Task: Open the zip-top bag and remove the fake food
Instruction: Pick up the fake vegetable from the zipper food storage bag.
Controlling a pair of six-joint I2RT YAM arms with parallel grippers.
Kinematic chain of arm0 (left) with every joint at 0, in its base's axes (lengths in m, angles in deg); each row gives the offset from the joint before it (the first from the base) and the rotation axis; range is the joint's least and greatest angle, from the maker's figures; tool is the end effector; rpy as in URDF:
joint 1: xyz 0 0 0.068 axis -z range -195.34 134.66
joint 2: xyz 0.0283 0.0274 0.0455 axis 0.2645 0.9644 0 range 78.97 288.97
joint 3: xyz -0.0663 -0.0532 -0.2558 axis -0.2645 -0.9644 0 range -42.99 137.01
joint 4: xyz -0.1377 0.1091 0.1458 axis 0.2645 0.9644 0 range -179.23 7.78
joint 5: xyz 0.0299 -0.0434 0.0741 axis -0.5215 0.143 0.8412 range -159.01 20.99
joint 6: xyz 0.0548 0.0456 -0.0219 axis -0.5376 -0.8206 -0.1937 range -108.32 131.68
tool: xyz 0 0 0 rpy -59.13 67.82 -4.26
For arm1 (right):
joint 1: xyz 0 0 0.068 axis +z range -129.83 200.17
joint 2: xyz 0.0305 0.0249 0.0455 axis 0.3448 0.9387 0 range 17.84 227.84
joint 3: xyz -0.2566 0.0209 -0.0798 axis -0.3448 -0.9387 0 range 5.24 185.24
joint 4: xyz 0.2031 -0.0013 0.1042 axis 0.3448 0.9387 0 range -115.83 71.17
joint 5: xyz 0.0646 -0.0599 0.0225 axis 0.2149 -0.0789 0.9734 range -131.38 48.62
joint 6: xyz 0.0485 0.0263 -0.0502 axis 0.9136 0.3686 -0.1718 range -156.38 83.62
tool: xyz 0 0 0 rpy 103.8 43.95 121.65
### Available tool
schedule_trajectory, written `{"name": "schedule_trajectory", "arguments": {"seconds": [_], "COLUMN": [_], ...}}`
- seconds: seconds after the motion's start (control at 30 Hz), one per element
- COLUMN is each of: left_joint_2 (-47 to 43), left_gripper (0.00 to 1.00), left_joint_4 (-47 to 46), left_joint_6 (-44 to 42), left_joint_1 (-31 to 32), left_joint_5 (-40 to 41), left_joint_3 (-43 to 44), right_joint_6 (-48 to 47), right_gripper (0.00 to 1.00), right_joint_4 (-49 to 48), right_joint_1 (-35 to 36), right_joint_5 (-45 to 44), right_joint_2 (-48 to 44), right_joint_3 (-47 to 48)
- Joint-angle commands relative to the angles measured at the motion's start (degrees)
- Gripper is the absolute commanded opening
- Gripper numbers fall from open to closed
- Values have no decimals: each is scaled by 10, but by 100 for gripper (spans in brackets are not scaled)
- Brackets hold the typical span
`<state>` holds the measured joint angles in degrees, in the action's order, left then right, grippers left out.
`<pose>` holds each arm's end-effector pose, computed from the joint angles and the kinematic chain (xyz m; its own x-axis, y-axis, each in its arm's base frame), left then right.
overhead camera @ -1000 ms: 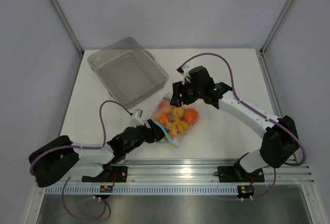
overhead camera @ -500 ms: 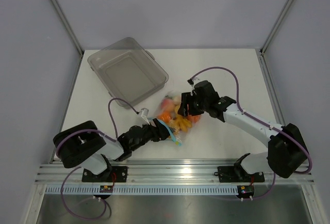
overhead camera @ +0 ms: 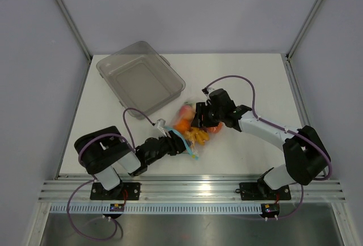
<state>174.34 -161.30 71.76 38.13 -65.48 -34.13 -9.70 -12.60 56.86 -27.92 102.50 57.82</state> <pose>0.1514 -0.1980 0.1338 -0.7384 -0.4565 -0.4964 0.2537 0.4940 -0.8316 0.2318 0.1908 0.2168 -0.8292 -0.0734 -0.5541 -0.3806 0.8001 0.4636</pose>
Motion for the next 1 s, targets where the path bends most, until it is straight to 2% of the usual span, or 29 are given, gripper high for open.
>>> {"name": "schedule_trajectory", "arguments": {"seconds": [0.0, 0.43, 0.63, 0.73, 0.8, 0.97], "left_joint_2": [-10, -36, -50, -62, -71, -104], "left_gripper": [47, 25, 22, 22, 21, 20], "left_joint_4": [-129, -138, -128, -118, -107, -64], "left_joint_6": [-14, -11, -7, -7, -5, 0], "left_joint_1": [-4, -4, -4, -4, -4, -4], "left_joint_5": [6, 11, 10, 10, 9, 3], "left_joint_3": [5, -24, -32, -37, -39, -43], "right_joint_6": [6, 3, 1, 0, 0, -5], "right_gripper": [57, 45, 25, 11, 6, 3], "right_joint_4": [-22, -22, -19, -16, -15, -9], "right_joint_1": [-2, -2, -3, -3, -3, -6], "right_joint_5": [20, -4, -13, -22, -27, -53], "right_joint_2": [1, 9, 24, 27, 26, 25], "right_joint_3": [9, 15, 23, 27, 26, 28]}}
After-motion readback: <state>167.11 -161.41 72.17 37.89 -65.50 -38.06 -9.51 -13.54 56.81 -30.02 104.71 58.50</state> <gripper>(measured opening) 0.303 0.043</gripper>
